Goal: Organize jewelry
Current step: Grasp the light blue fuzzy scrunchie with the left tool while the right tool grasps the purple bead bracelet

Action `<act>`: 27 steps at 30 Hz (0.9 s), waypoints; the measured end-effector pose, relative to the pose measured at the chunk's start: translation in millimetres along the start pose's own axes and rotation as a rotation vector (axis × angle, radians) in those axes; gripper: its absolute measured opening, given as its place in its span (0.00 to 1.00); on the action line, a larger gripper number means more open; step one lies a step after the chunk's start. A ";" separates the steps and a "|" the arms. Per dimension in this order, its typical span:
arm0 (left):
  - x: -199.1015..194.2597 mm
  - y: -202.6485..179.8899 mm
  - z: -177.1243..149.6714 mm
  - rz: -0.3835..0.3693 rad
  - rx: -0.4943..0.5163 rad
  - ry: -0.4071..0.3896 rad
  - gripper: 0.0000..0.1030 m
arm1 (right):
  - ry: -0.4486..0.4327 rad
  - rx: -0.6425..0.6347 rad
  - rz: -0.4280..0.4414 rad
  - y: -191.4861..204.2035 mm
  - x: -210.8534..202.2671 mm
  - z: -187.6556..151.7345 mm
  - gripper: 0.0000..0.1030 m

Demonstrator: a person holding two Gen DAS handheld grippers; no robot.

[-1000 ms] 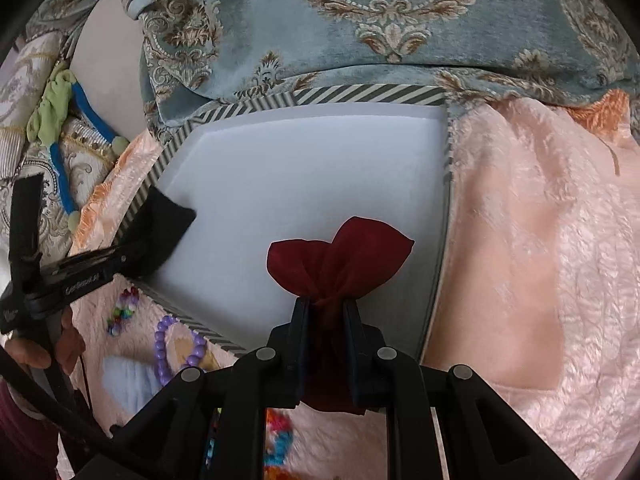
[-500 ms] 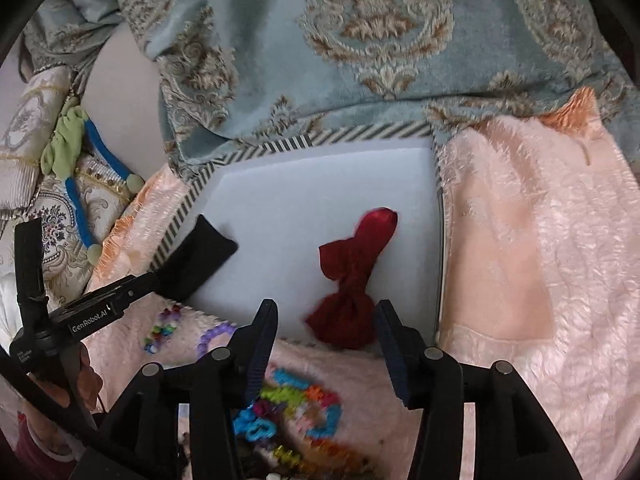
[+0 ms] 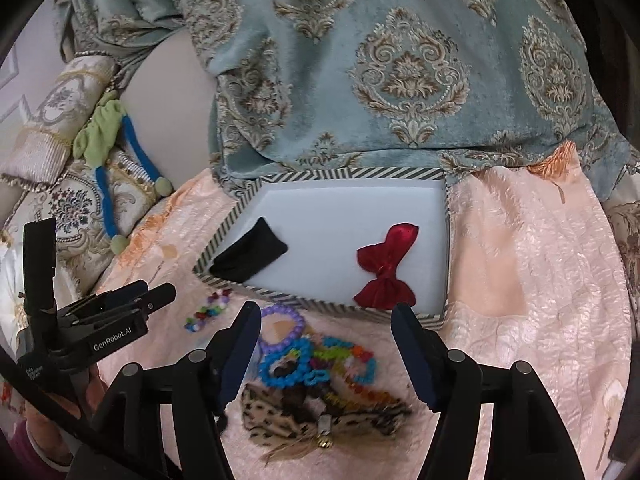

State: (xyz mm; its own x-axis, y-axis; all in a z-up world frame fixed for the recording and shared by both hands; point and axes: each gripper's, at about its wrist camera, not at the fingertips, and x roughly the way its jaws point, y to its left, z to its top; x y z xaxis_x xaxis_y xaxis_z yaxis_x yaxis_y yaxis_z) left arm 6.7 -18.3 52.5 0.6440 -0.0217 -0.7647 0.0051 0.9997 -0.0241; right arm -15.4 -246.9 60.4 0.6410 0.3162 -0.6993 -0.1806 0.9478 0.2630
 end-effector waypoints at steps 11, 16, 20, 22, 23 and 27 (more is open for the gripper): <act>-30.7 -7.3 -21.7 0.007 0.024 -0.048 0.51 | -0.006 -0.039 -0.015 16.5 -16.7 -18.4 0.64; -36.9 -9.3 -28.9 0.000 0.026 -0.053 0.51 | -0.002 -0.043 -0.015 18.0 -19.7 -23.8 0.69; -38.1 -10.7 -33.5 0.002 0.033 -0.048 0.51 | -0.004 -0.048 -0.014 18.7 -21.7 -26.0 0.69; -38.0 -10.9 -35.3 0.001 0.032 -0.046 0.51 | -0.003 -0.047 -0.013 18.7 -22.1 -26.6 0.69; -37.9 -10.9 -36.1 0.002 0.031 -0.045 0.51 | -0.001 -0.046 -0.012 18.8 -22.2 -27.4 0.69; -36.9 -11.7 -40.1 0.006 0.035 -0.038 0.51 | 0.009 -0.051 -0.009 19.3 -21.4 -31.5 0.69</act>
State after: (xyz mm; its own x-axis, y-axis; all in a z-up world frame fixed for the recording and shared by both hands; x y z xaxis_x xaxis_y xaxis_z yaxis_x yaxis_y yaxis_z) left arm -47.8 -29.7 55.1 0.6726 -0.0155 -0.7398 0.0269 0.9996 0.0035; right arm -56.1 -234.0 59.6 0.6364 0.3077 -0.7073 -0.2127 0.9514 0.2225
